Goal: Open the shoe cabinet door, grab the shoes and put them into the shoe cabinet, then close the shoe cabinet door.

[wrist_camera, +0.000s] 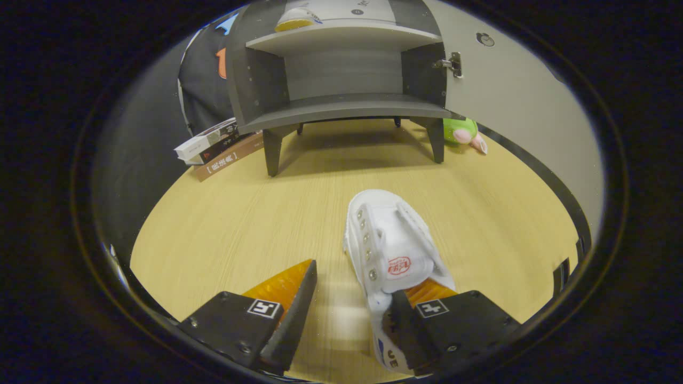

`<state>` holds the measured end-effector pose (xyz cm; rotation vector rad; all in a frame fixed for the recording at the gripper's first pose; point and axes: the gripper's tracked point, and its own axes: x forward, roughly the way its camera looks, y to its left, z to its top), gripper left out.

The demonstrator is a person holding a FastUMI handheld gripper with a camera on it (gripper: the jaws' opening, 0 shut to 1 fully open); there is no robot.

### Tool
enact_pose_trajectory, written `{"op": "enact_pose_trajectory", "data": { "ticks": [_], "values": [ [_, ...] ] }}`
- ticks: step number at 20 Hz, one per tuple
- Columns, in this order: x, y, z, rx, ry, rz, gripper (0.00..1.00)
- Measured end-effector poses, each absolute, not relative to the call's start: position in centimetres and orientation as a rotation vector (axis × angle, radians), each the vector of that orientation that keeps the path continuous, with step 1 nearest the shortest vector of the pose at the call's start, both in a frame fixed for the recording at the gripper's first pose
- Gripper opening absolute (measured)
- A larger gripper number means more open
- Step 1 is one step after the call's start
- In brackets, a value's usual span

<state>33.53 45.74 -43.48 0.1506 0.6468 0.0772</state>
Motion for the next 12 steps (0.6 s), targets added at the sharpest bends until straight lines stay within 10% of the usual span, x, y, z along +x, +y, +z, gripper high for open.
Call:
{"op": "enact_pose_trajectory", "data": {
  "ticks": [6,12],
  "values": [
    [34.8,45.5,-43.1,0.193,0.607,0.119,0.14],
    [35.1,44.6,-39.2,0.136,0.533,0.138,0.09]
  ]
}}
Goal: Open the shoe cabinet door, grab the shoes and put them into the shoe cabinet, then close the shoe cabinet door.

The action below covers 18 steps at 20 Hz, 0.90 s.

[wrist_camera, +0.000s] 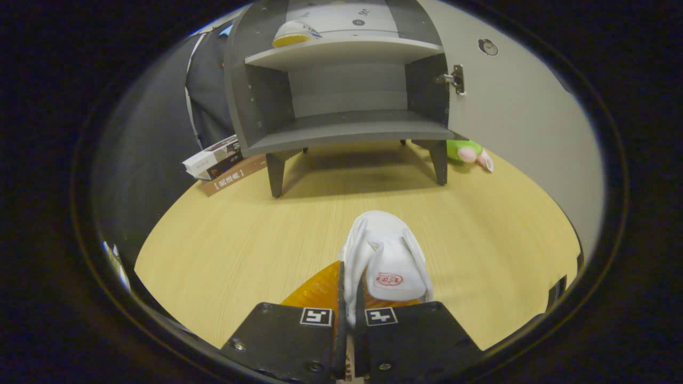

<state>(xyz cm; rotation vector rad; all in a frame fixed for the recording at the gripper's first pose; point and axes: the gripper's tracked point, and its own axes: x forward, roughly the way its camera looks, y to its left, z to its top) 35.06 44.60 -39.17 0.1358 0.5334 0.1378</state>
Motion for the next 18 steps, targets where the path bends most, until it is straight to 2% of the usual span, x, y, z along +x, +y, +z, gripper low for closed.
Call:
{"op": "enact_pose_trajectory", "data": {
  "ticks": [10,18],
  "values": [
    [37.0,42.1,-18.9,0.11,0.233,0.153,0.09],
    [43.5,40.2,-4.8,0.097,0.086,0.136,0.09]
  ]
}}
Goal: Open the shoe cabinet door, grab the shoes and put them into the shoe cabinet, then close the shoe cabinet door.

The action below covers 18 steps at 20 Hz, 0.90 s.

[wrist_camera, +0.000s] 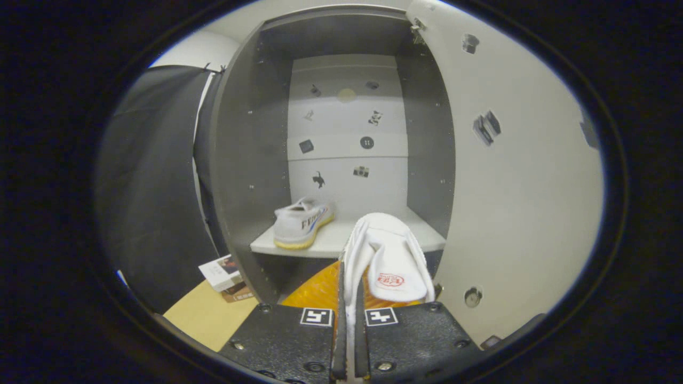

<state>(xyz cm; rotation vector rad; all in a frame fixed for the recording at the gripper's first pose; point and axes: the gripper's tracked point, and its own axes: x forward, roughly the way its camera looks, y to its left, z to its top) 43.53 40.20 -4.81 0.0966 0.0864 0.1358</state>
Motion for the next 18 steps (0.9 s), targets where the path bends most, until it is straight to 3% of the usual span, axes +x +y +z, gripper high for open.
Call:
{"op": "enact_pose_trajectory", "data": {
  "ticks": [9,18],
  "values": [
    [55.1,41.1,2.4,0.085,0.033,0.135,0.09],
    [64.7,41.5,0.0,0.031,0.138,0.108,0.09]
  ]
}}
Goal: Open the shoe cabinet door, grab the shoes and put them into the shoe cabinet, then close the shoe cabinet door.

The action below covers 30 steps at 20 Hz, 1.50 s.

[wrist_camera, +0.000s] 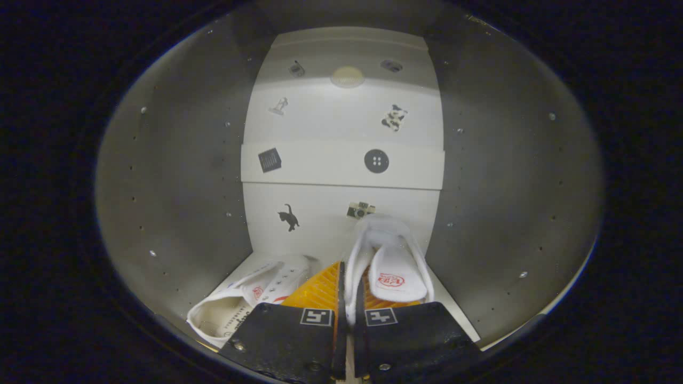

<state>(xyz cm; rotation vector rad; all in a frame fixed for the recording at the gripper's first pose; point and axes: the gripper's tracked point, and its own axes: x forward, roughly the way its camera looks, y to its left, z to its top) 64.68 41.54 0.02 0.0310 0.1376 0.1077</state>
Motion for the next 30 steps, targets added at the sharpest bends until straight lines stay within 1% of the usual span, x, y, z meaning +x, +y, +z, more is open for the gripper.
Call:
{"op": "enact_pose_trajectory", "data": {
  "ticks": [4,8,13,15,19,23,27,30],
  "values": [
    [66.0,41.8,-2.0,0.072,0.24,0.093,0.09],
    [67.1,42.7,-4.5,0.107,0.404,0.101,0.09],
    [67.0,42.6,-5.1,0.095,0.46,0.059,0.11],
    [66.5,42.8,-5.2,0.109,0.479,0.063,0.15],
    [64.5,43.0,-4.2,0.104,0.46,0.073,0.33],
    [61.0,42.8,-2.7,0.066,0.402,0.057,0.5],
    [55.8,42.1,-0.6,0.064,0.325,0.053,0.5],
    [50.9,41.8,1.3,0.037,0.238,0.056,0.83]
  ]
}}
